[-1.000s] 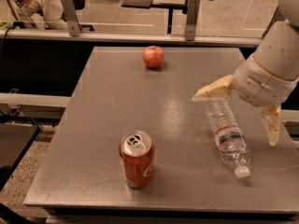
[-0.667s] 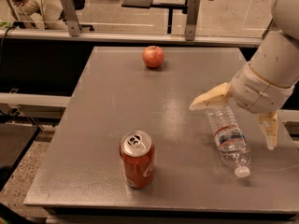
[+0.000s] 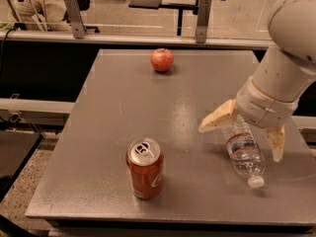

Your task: Place water bottle upright

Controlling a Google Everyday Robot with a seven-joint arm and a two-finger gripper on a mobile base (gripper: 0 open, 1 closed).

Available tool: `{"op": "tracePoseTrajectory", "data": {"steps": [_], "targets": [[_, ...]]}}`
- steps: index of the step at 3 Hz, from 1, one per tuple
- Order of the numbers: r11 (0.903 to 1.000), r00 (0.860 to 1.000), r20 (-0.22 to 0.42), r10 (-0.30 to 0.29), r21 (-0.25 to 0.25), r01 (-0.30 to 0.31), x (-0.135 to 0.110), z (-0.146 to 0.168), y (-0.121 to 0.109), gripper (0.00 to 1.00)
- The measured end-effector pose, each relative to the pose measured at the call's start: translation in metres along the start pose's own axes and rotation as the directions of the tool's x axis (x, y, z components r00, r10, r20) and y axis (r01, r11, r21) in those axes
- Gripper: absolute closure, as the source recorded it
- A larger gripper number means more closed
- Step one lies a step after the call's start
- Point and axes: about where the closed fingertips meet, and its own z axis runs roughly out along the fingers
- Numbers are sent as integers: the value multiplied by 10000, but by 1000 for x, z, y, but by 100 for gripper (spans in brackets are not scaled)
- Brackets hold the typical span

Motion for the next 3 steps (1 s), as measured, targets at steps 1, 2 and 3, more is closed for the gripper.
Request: {"op": "tracePoseTrajectory", "data": {"steps": [1, 2, 3], "targets": [[9993, 9997, -60, -248, -264, 247, 1, 4, 0, 36], [9986, 9996, -122, -265, -461, 260, 4, 3, -2, 60], [9988, 9992, -89, 392, -285, -395, 9, -5, -12, 82]]}}
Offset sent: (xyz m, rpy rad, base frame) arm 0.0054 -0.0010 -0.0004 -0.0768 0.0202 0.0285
